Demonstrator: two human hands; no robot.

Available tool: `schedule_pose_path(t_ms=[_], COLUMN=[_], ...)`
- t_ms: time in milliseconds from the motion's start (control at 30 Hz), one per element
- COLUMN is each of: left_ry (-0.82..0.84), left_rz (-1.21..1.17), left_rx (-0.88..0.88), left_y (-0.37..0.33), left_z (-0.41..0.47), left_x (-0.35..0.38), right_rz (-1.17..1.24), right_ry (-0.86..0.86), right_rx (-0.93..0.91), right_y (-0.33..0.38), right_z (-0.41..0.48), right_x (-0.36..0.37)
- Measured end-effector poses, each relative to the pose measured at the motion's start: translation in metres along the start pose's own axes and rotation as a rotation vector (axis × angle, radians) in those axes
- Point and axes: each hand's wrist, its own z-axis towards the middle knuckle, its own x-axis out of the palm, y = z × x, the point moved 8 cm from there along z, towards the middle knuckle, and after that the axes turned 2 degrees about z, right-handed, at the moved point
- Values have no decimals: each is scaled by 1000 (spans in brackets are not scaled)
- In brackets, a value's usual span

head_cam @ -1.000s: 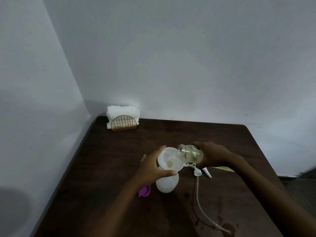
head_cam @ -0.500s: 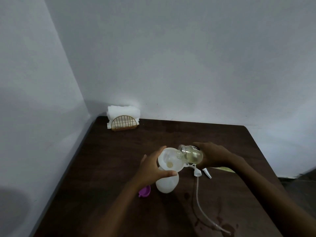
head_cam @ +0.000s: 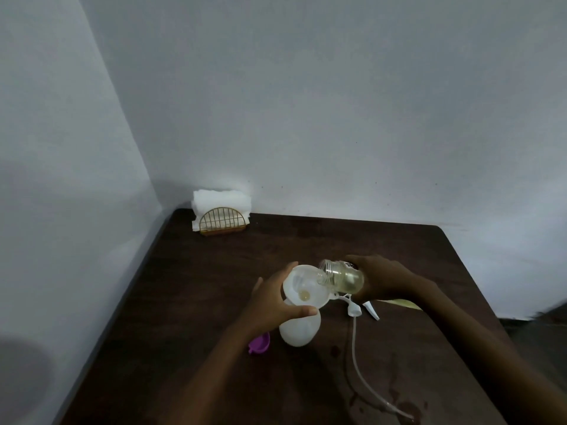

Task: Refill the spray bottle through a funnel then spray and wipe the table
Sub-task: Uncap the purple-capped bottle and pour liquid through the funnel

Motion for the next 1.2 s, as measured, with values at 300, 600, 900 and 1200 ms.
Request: schedule_pose_path(t_ms=[300, 600, 900, 1200], left_ry=[-9, 1, -2, -12], left_rz=[-3, -2, -2, -10], left_rx=[4, -3, 6, 7], left_y=[1, 1, 2, -1], left_z=[0, 0, 1, 0], left_x=[0, 1, 1, 0], right_rz=[5, -2, 9, 5], right_ry=[-2, 9, 8, -3], right_rx=[-3, 7, 0, 4], right_y=[3, 0, 1, -1], right_z=[-3, -1, 0, 2], right_x=[-2, -1, -1, -1])
